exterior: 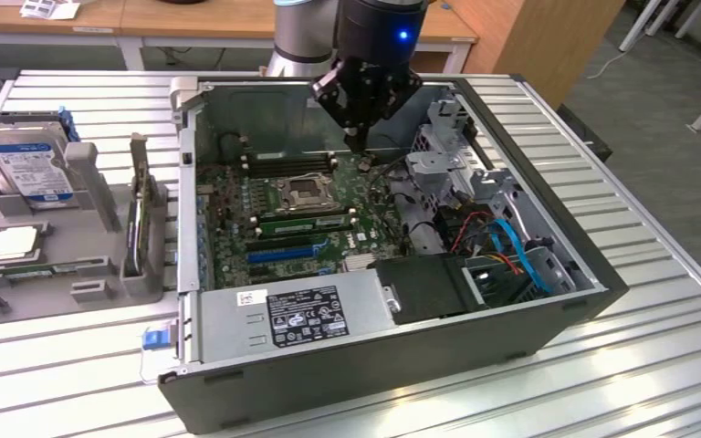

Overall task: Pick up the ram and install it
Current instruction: 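Press down the ram until it locks into place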

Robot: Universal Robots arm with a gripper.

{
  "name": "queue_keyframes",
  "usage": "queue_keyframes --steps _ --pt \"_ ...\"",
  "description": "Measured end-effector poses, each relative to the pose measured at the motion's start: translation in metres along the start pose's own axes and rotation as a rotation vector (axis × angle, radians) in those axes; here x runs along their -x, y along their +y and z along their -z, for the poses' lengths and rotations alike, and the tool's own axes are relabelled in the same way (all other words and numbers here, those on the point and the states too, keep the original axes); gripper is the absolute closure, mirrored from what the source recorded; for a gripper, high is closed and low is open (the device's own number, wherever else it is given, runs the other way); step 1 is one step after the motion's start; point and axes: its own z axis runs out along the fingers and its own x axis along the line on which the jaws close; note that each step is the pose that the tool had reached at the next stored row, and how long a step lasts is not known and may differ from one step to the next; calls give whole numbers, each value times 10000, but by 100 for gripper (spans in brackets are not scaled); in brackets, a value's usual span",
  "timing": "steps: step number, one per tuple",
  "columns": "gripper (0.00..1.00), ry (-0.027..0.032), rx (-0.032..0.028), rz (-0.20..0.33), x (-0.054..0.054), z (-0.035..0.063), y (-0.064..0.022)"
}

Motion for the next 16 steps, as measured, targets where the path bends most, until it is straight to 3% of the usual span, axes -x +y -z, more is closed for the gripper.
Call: queue_keyframes --steps 11,16 --pt "89 -32 -12 -1975 0 -4 0" --pt "89 -36 -11 -2168 -5 -5 4"
